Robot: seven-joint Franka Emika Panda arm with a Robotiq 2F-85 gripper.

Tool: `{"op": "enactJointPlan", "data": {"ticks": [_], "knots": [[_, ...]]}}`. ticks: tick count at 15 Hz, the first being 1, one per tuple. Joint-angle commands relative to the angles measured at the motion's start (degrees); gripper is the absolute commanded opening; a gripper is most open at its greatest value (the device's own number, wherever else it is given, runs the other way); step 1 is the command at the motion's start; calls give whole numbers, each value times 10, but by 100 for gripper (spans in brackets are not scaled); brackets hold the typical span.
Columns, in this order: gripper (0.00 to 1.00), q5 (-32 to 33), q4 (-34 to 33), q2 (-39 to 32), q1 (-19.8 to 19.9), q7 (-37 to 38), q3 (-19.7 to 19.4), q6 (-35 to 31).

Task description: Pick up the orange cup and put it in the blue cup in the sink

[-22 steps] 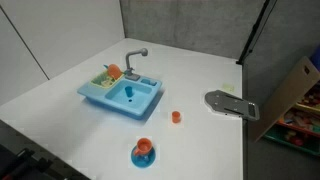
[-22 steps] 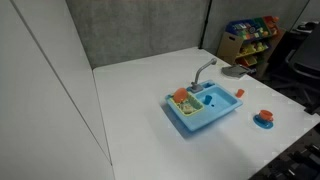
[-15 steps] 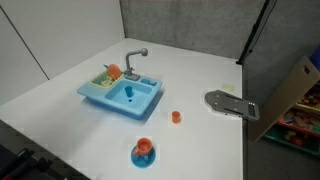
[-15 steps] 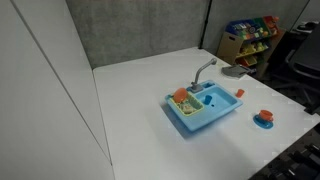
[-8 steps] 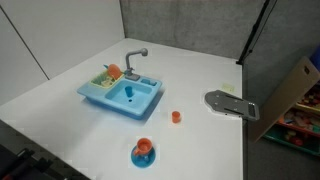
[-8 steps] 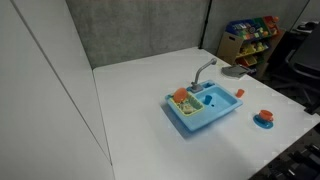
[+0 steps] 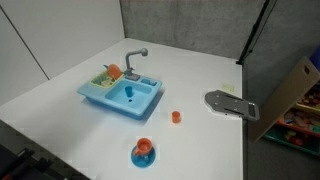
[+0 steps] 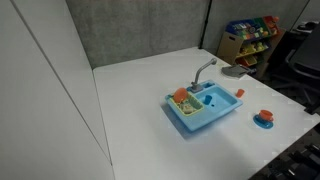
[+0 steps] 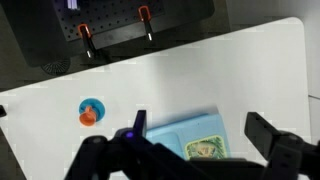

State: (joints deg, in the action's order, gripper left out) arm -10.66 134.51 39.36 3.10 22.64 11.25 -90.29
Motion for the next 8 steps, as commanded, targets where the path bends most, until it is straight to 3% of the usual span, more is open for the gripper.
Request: {"op": "enactJointPlan", "data": {"ticks": [1,8], "knots": [[100,20,-56,-57,15,27,-5,-20],[100,63,-116,-134,36,73,-24,-76]]}}
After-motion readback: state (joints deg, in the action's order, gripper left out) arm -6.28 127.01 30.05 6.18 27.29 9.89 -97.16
